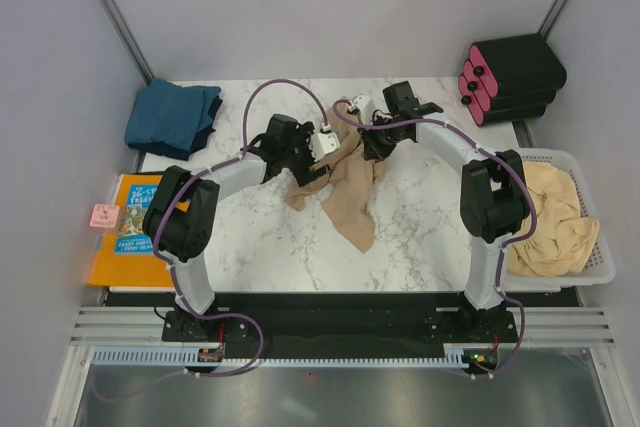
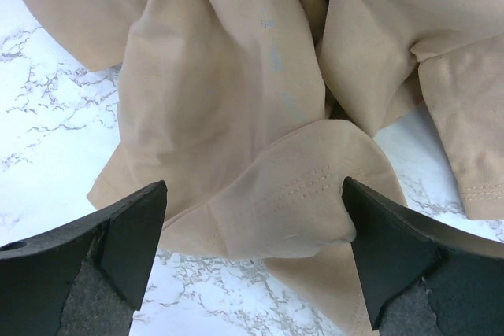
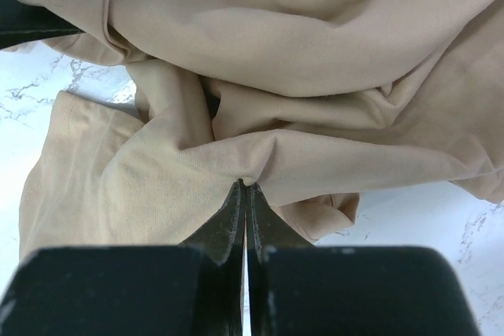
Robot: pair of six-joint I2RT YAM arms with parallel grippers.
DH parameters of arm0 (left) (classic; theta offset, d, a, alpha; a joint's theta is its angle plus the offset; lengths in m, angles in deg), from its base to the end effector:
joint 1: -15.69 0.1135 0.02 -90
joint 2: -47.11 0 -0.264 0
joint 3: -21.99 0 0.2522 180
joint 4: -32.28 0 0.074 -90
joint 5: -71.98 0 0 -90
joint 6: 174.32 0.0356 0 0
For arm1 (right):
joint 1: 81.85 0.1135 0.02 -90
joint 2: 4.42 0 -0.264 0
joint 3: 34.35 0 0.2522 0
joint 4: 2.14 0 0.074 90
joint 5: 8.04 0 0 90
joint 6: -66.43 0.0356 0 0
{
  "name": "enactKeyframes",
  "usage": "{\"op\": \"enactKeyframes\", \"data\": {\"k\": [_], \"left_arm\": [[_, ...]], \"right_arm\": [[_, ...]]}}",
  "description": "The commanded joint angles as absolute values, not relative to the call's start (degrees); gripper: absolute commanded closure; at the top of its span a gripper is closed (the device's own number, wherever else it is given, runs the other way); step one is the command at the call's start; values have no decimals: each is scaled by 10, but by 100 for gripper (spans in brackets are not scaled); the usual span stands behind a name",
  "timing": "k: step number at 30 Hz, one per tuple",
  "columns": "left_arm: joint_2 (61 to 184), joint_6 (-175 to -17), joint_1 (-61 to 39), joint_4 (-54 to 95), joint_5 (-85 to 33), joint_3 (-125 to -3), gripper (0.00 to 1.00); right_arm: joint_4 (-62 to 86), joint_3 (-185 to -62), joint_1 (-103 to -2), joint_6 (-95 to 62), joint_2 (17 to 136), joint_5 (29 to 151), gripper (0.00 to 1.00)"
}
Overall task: Fold and stack the t-shirts
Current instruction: Flatten out the tshirt
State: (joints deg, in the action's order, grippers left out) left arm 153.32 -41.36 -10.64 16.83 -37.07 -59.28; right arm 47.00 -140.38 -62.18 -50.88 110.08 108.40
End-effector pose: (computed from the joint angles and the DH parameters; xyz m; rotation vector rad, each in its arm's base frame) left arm 0.3573 -0.1898 0.1909 1.4116 1.7382 -0.2214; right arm 0.4049 0.1616 0.2272 -1.1527 2.2245 0.5375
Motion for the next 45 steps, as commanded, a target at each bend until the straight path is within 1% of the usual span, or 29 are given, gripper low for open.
{"op": "enactKeyframes", "data": {"k": [1,6,7,9,10,12,14,15,17,19,20,21,22,27,31,39,45], "left_arm": [[1520,-445,-105,183,-350,-617,0],[1557,-494,-107,189,-238,-666,0],[1563,-497,-107,150,-232,-684,0],[1566,-500,-102,134,-248,-691,2],[1564,-498,-100,107,-304,-694,7],[1553,-500,-98,106,-336,-686,21],[1549,-501,-98,97,-367,-682,22],[1549,-496,-98,89,-378,-682,28],[1552,-493,-98,72,-398,-686,31],[1557,-471,-98,52,-430,-691,49],[1557,-470,-98,46,-434,-692,63],[1562,-472,-98,43,-437,-693,91],[1563,-472,-98,43,-438,-696,98],[1570,-472,-98,41,-418,-703,98],[1553,-469,-93,41,-396,-696,98],[1507,-448,-81,41,-352,-683,98],[1448,-429,-44,28,-333,-659,98]], "right_arm": [[444,-1394,-620,-520,1078,1073,100],[439,-1393,-621,-517,1077,1069,100],[437,-1394,-621,-516,1078,1069,100],[435,-1396,-620,-514,1080,1069,100],[436,-1397,-620,-512,1082,1069,100],[435,-1395,-619,-512,1081,1069,100],[436,-1393,-618,-515,1078,1067,100],[436,-1389,-618,-516,1077,1065,100],[437,-1386,-618,-520,1076,1060,100],[437,-1385,-618,-520,1075,1060,100],[437,-1385,-618,-520,1074,1060,100],[435,-1385,-618,-519,1074,1060,100],[436,-1385,-618,-519,1074,1059,100],[436,-1385,-617,-521,1072,1046,100],[437,-1379,-618,-535,1060,1028,100],[441,-1389,-623,-551,1052,1002,100],[455,-1416,-646,-565,1036,972,100]]}}
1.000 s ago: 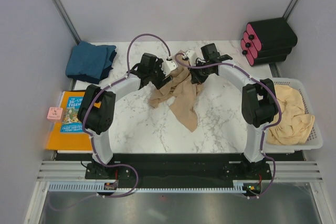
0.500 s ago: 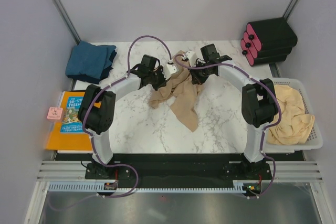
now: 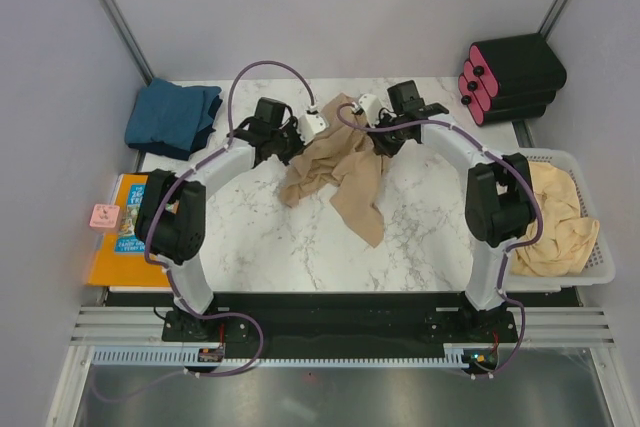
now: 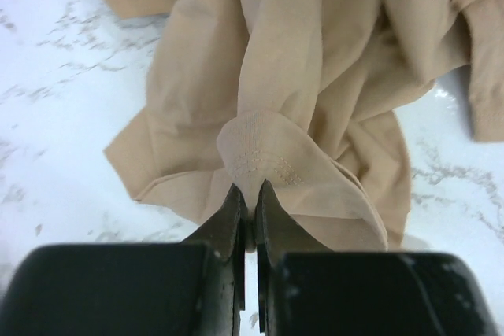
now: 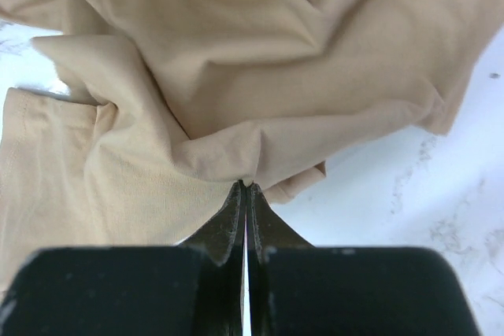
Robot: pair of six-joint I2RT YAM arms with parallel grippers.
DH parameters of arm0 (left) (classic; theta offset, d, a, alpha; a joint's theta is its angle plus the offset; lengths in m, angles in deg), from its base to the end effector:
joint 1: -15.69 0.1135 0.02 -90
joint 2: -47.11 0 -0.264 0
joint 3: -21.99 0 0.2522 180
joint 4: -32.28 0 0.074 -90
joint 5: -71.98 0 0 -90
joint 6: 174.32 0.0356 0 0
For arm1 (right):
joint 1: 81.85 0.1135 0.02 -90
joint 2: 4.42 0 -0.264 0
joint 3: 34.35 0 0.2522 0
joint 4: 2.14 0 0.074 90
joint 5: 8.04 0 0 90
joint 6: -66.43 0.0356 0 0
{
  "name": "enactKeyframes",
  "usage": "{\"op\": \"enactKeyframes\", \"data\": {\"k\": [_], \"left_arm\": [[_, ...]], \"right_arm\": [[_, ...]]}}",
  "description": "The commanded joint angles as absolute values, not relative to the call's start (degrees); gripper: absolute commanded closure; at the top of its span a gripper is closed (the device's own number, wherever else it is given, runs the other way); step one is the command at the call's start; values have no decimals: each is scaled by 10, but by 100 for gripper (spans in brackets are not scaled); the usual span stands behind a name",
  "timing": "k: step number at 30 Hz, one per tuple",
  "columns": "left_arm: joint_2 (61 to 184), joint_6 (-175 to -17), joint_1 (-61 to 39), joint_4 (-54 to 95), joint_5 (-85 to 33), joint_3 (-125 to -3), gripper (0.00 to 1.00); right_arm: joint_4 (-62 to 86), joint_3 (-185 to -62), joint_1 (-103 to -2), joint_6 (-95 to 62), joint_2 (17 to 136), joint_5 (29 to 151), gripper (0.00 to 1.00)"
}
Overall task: Fold and stack the t-shirts
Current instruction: Flatten out the tshirt
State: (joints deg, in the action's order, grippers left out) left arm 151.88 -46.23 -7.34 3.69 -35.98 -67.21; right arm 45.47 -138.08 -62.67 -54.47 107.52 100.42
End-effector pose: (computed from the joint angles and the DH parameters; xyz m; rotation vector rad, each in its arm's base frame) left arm 0.3708 -0.1696 0.2259 1.3025 1.9034 -0.2330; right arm 0.4013 0.1515 0.2332 -1.1709 2.2114 0.3256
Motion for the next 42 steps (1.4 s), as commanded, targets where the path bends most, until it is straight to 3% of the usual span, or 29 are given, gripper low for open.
{"op": "enactKeyframes", "data": {"k": [1,23,34,41,42], "left_arm": [[1440,-427,-38,26,-333,-655,98],[1212,-264,81,-35,-278,-508,98],[1204,-185,155,-21,-267,-441,98],[1266,-184,178,16,-263,-427,98],[1272,-187,177,28,-264,-426,94]], "right_arm": [[458,-1420,-655,-570,1034,968,100],[490,-1422,-729,-731,971,830,100],[485,-1397,-749,-817,960,785,100],[477,-1369,-749,-829,968,798,100],[477,-1369,-746,-821,972,800,100]]}}
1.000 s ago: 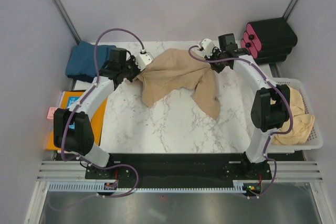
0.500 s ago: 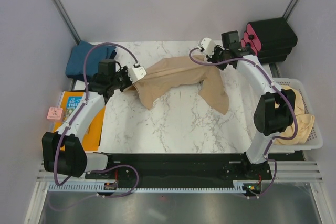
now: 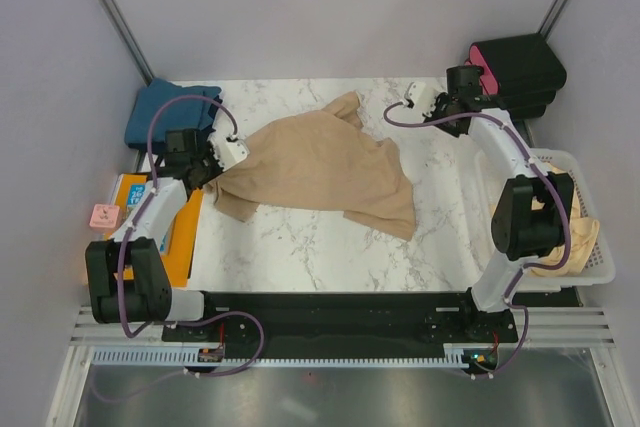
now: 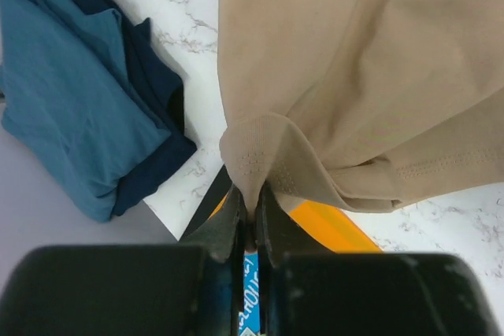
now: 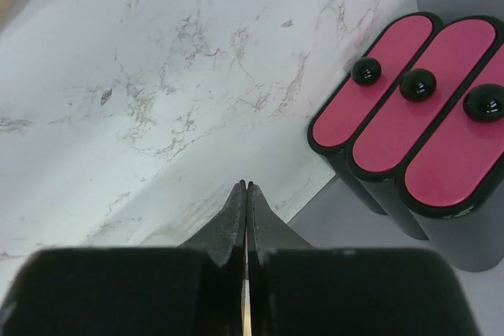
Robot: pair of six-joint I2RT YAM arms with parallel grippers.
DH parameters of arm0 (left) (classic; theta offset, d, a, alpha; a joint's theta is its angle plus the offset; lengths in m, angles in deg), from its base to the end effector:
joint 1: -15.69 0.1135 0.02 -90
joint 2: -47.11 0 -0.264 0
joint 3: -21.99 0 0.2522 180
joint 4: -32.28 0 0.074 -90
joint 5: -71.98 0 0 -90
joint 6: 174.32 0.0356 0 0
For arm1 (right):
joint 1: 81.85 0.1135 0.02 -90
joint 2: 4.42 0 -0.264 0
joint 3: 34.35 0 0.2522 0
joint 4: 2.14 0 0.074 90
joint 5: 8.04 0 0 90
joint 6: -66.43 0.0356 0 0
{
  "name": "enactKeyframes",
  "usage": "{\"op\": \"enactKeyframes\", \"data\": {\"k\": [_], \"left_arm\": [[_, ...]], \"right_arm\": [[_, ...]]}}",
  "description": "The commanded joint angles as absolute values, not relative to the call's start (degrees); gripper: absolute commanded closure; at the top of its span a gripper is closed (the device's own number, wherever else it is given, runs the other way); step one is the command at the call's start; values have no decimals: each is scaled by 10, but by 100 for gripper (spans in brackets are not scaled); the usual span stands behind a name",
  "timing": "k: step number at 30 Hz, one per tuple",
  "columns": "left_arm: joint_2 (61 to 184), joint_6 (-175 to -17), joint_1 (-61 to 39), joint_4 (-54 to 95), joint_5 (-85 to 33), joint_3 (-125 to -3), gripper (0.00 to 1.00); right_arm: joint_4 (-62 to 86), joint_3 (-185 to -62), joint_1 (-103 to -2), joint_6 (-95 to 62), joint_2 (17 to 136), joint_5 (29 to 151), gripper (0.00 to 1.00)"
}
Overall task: Fold and stack the t-shirts
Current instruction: Flatten out the tshirt
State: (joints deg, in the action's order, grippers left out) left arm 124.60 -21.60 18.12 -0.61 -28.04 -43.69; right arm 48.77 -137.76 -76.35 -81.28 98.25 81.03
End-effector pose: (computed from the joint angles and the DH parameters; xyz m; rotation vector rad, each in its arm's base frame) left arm 0.2872 0.0060 0.2429 1.2611 1.9996 0.3562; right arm 0.3985 0.0378 0.2902 -1.3000 2.1267 -0.4155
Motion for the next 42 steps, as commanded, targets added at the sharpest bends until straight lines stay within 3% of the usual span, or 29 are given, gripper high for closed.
{"op": "enactKeyframes", "data": {"k": [1,2,3,4,5,6,8,9,14,18,25,32,42], "left_arm": [[1284,-191,177,31,-265,-430,81],[1288,-197,177,34,-265,-434,64],[1291,-210,176,36,-266,-445,40],[1294,-213,177,37,-267,-449,34],[1293,-214,178,37,-268,-452,27],[1290,-214,178,37,-272,-454,10],[1278,-208,177,36,-280,-452,7],[1273,-206,178,37,-286,-449,4],[1226,-223,177,51,-330,-445,3],[1177,-243,171,10,-373,-470,2],[1128,-190,146,-161,-466,-477,3],[1085,-96,102,-173,-449,-348,4],[1107,-74,92,-166,-442,-298,5]], "right_arm": [[477,-1369,-744,-817,976,803,99],[479,-1368,-741,-813,977,805,94],[478,-1366,-738,-808,976,811,90],[484,-1365,-737,-806,974,817,84],[488,-1364,-734,-805,972,818,71],[491,-1361,-731,-804,970,818,64],[496,-1357,-725,-794,969,844,50],[496,-1356,-723,-787,971,850,49],[527,-1400,-722,-685,1012,942,47],[591,-1429,-718,-692,1036,1012,48],[658,-1333,-684,-811,976,988,48],[675,-1269,-652,-840,935,982,43],[645,-1200,-611,-818,913,1000,34]]}}
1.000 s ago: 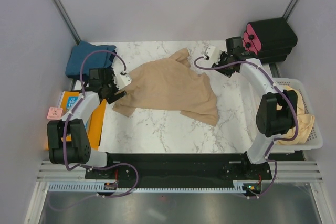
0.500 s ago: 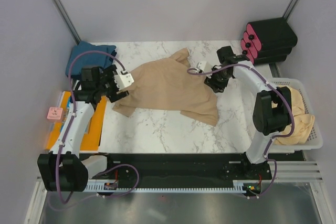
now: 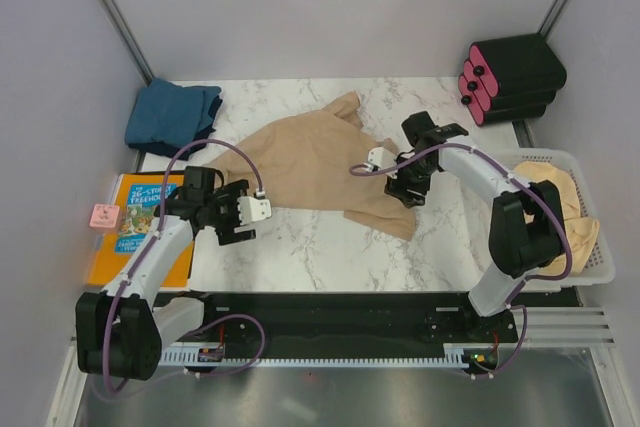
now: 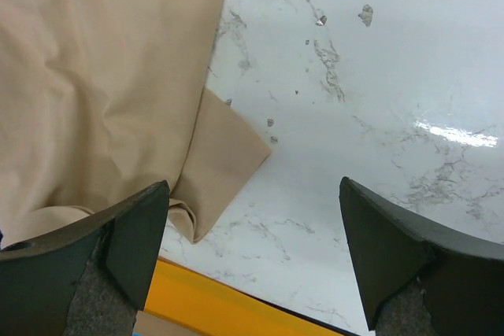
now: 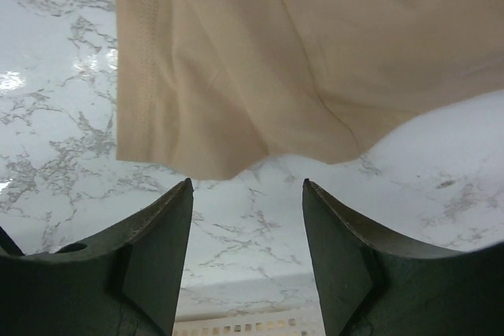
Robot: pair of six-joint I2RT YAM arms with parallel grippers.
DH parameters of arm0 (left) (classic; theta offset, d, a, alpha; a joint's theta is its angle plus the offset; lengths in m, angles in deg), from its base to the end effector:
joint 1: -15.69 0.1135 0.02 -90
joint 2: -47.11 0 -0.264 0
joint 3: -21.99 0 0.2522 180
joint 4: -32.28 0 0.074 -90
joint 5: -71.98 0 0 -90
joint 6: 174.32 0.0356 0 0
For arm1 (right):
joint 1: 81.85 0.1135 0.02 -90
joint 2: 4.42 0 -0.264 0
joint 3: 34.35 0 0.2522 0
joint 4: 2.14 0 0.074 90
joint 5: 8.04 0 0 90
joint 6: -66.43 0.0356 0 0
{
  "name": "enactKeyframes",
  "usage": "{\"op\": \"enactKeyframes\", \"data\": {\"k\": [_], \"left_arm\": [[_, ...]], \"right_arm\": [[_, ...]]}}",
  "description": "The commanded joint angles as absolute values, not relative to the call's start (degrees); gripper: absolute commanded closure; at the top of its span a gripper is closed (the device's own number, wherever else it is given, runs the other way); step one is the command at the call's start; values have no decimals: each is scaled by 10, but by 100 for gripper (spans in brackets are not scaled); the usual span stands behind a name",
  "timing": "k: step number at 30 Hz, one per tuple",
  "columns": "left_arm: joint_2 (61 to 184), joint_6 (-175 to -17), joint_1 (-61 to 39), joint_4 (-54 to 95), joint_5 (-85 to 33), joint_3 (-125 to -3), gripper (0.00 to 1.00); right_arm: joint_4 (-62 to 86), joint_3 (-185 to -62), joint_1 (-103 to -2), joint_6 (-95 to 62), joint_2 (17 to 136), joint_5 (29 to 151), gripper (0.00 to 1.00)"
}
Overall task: Fold and stack the t-shirts
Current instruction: Flatten out the tshirt
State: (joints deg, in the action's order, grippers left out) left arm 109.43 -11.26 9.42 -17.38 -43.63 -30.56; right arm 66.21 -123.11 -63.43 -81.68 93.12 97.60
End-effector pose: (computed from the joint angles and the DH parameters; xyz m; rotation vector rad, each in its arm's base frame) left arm 0.1970 -0.0371 0.2131 1.6861 1.7943 -0.0967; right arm 0.3082 0.1127 0.2312 -1.7856 2.1931 0.2570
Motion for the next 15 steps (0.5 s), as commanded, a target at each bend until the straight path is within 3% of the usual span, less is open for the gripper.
{"op": "enactKeyframes", "data": {"k": [1,15], "left_arm": [[1114,-73,92,-164,-439,-297,5],[1242,-111,80,-64,-407,-319,8]], "right_arm": [[643,-1196,-607,-816,914,1001,33],[603,-1190,-573,-787,954,1006,27]]}}
